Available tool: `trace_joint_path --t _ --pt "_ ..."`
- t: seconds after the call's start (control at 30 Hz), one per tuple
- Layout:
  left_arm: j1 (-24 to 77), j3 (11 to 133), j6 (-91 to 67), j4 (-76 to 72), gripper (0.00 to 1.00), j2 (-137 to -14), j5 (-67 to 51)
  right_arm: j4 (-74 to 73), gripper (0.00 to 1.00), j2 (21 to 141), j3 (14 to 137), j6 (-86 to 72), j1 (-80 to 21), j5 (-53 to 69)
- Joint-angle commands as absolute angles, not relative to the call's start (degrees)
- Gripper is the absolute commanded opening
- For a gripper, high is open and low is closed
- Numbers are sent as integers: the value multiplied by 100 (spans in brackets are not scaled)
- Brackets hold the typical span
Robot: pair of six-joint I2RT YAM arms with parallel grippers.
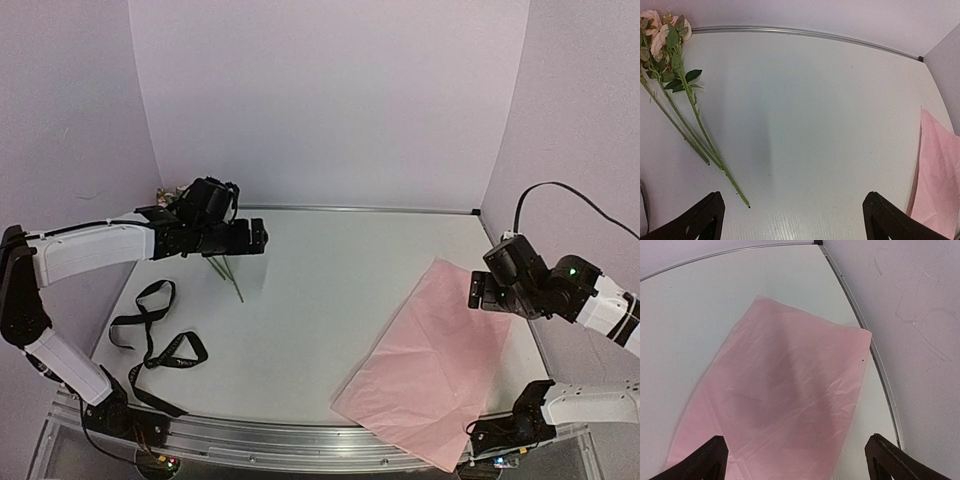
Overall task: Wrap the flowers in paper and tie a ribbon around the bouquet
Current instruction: Move the folded wrapping paper to the center of the board.
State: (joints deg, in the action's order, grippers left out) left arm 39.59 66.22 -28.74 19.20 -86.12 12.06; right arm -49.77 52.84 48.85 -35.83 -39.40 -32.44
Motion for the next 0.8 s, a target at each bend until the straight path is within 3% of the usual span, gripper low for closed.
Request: trace_joint_path --t 0.0,0.33,0.57,0.77 --pt "3946 6516 -3089 1419 100 -8539 399 -5545 98 5400 4824 -4409 -3888 -3641" --pt "3951 6583 -3585 246 100 -9945 -1563 -5827 98 5608 4148 -5852 -2905 -2739" --pt "4147 6860 -3791 -349 100 -10887 -2189 -5534 98 5593 3524 -6033 -2206 -2294" --pt "4456 6727 -4036 -606 100 -11088 -2235 -3694 98 6039 2673 -5873 -1518 -801"
